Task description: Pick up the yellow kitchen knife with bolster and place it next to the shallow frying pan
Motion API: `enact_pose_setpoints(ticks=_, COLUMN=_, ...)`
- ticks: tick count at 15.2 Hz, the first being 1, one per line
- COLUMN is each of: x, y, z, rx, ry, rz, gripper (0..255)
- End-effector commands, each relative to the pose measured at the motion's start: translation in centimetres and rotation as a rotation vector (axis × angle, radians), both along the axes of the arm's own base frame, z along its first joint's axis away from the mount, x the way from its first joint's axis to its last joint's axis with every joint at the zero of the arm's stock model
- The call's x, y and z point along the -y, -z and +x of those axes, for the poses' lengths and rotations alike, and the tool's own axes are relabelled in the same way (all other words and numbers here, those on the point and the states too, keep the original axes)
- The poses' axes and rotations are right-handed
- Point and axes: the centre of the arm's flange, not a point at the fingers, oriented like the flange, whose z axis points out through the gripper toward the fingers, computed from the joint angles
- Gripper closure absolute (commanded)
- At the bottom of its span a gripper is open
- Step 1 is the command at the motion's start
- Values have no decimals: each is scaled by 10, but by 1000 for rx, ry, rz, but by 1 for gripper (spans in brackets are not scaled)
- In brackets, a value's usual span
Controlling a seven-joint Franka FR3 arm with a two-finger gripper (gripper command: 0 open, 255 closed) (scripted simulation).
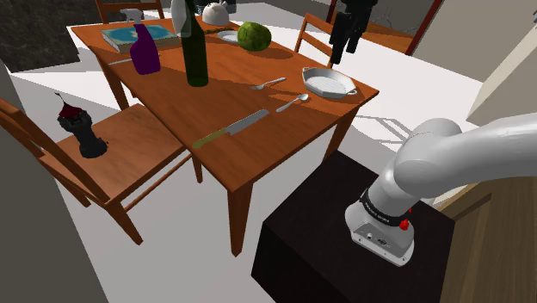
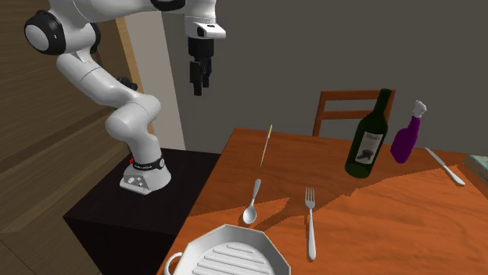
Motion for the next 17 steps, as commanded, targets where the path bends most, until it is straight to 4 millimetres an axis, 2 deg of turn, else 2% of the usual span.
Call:
enact_pose_setpoints(ticks=1, x=0, y=0, z=0, rx=0, ry=0, rz=0, gripper=0)
enact_pose_setpoints(ticks=5, x=2, y=32, z=43, rx=-19, ry=-198, rz=9, gripper=0)
enact_pose_setpoints(ticks=9, x=-5, y=65, z=85, rx=-38, ry=-397, rz=18, gripper=0)
enact_pose_setpoints(ticks=17, x=-43, y=132, z=159, rx=-75, ry=-794, rz=37, gripper=0)
